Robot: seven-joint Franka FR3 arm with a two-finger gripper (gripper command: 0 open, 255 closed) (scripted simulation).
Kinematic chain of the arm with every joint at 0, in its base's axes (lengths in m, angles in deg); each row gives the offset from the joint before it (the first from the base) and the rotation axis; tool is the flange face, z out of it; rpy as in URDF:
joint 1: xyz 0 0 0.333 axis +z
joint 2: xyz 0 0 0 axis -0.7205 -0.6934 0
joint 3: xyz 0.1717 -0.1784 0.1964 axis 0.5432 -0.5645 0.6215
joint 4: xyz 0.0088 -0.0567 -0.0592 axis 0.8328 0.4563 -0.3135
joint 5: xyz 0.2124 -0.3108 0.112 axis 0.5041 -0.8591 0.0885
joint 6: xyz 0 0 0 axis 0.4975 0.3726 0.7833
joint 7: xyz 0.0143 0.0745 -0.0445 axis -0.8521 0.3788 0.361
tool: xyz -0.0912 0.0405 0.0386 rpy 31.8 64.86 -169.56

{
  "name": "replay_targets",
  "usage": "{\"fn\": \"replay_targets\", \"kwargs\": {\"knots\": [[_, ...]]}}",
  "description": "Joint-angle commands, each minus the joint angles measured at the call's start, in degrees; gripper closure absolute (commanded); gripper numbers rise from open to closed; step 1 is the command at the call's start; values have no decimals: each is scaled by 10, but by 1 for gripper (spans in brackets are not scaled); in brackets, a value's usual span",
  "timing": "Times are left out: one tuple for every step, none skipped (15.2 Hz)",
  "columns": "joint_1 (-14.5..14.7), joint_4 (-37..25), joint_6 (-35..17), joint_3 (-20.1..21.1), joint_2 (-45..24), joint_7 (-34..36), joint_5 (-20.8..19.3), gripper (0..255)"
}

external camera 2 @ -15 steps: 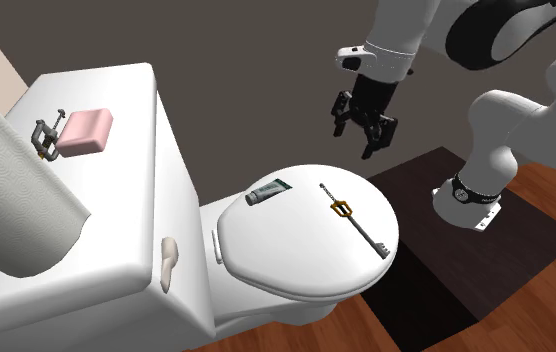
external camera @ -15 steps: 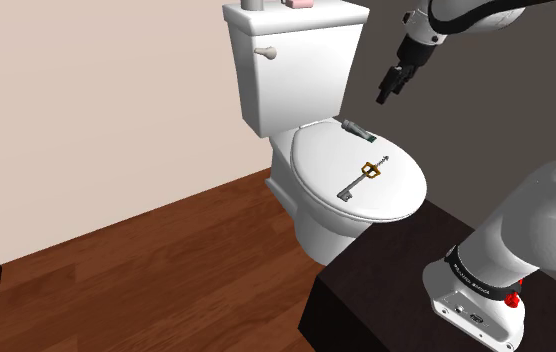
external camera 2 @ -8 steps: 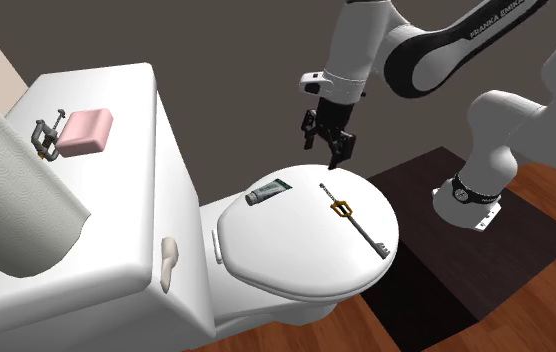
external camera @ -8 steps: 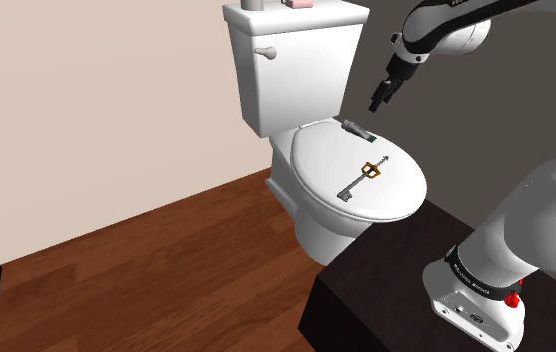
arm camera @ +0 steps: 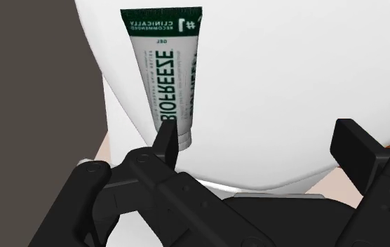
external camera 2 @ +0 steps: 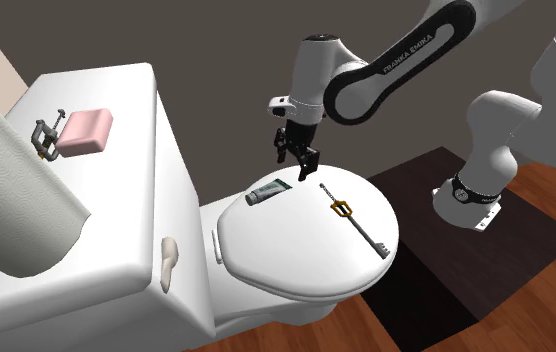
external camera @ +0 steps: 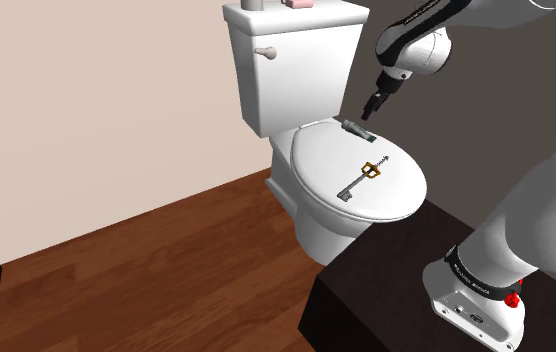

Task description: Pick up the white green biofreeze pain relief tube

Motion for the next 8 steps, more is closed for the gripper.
{"fn": "replay_targets", "kwargs": {"knots": [[-13, -31, -7, 5, -56, -59, 62, 0], [-24, -49, -7, 12, -82, -84, 87, 0], [-35, -68, -7, 20, -108, -107, 110, 0], [-48, -87, -5, 29, -133, -127, 131, 0], [-61, -107, -4, 38, -157, -145, 149, 0], [-74, -128, -1, 47, -181, -161, 166, 0], [-88, -149, 1, 56, -205, -176, 180, 0], [-97, -166, 3, 63, -223, -186, 189, 0]]}}
